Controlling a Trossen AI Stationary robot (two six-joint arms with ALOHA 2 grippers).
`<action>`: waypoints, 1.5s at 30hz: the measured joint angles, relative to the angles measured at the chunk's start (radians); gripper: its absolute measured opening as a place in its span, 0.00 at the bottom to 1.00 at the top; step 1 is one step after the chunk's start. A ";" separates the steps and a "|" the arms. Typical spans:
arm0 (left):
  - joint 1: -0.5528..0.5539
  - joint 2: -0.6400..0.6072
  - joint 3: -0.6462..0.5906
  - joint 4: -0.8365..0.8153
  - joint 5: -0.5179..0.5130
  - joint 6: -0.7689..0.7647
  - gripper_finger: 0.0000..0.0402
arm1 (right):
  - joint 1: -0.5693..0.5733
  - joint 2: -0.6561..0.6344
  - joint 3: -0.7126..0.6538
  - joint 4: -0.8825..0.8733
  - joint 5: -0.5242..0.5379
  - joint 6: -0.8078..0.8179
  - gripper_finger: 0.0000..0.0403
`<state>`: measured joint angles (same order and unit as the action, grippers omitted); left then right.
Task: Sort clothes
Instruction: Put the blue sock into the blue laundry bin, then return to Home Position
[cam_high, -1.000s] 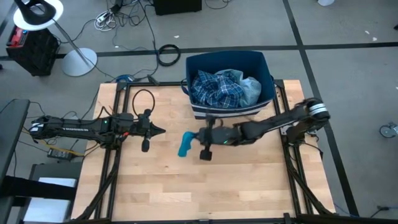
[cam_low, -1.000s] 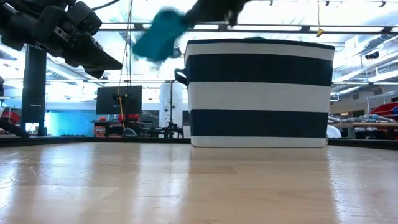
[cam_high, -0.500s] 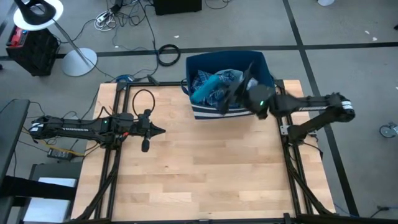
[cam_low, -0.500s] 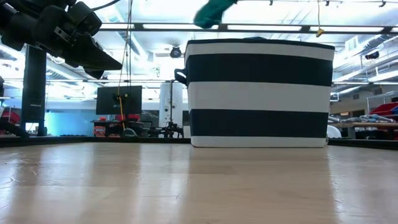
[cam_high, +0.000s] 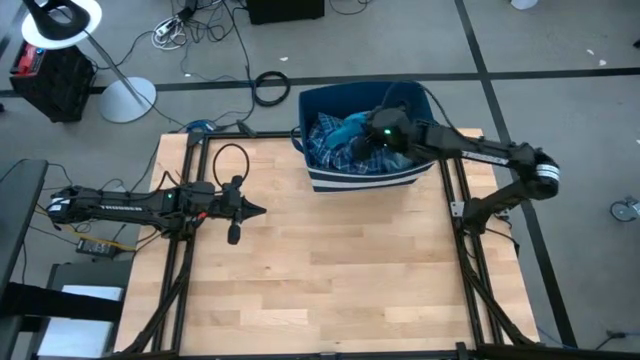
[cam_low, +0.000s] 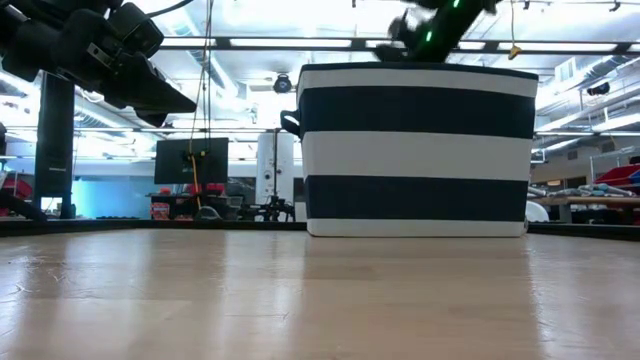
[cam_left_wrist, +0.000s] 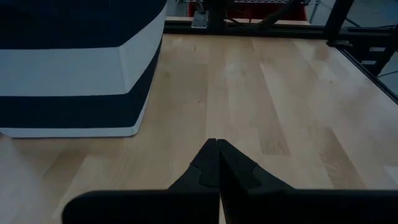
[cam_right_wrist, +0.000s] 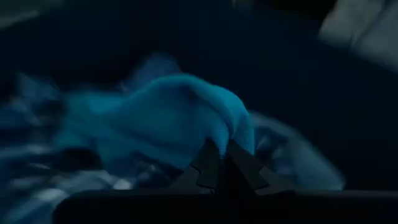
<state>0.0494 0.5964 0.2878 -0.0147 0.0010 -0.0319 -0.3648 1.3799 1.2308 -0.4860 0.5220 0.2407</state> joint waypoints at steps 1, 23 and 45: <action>0.000 0.000 0.000 0.000 0.000 0.000 0.00 | -0.016 0.025 0.000 -0.019 -0.021 0.023 0.02; -0.009 0.000 0.000 0.013 -0.003 -0.002 0.00 | -0.102 0.263 -0.002 -0.078 -0.151 0.102 0.31; -0.043 -0.053 -0.275 0.374 -0.026 -0.015 0.00 | -0.061 -0.182 -0.002 -0.123 -0.186 -0.005 0.43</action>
<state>0.0063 0.5431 0.0124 0.3598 -0.0254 -0.0470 -0.4257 1.1978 1.2285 -0.6092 0.3357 0.2359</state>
